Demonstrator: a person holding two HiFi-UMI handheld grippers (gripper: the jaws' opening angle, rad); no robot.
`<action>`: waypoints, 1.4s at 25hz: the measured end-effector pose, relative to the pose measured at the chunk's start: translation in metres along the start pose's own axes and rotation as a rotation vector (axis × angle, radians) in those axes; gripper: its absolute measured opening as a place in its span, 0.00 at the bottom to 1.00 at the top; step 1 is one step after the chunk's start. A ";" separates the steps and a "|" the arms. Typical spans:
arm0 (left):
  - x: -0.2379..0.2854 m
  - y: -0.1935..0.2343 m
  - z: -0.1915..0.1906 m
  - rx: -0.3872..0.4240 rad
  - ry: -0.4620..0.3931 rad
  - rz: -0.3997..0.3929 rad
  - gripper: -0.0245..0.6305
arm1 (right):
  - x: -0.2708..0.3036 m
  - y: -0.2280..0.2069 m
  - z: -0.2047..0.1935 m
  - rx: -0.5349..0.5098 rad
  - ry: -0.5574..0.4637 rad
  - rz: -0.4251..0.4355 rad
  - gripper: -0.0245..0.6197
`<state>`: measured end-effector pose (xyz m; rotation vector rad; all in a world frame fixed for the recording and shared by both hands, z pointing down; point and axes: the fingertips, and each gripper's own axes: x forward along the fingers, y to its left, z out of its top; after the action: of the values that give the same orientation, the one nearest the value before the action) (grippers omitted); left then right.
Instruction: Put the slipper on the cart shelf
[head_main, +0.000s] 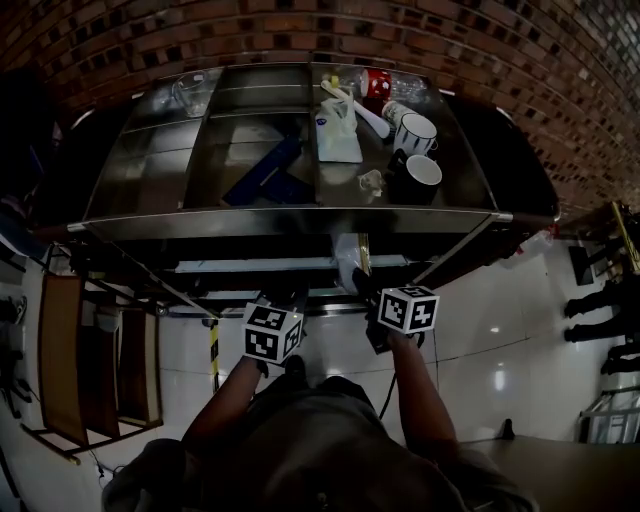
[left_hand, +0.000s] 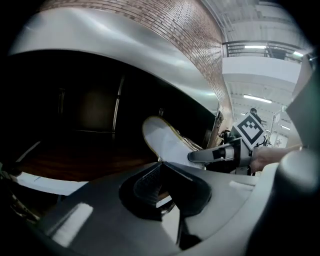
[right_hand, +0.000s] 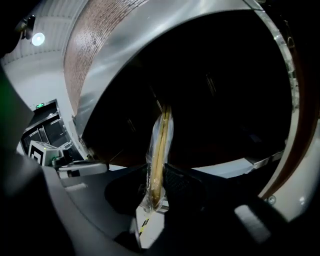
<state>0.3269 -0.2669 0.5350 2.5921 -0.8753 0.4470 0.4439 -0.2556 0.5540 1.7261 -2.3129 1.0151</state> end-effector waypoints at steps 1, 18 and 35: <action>0.001 0.003 0.000 0.000 0.003 -0.001 0.05 | 0.007 0.000 0.003 0.002 -0.006 -0.007 0.14; 0.013 0.017 0.009 -0.001 0.009 -0.003 0.05 | 0.064 -0.028 0.011 0.071 -0.043 -0.101 0.15; 0.021 0.021 0.018 0.010 0.000 -0.010 0.05 | 0.064 -0.037 0.015 -0.053 -0.060 -0.175 0.48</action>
<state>0.3325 -0.3008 0.5326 2.6048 -0.8621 0.4497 0.4580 -0.3221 0.5873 1.9224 -2.1547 0.8750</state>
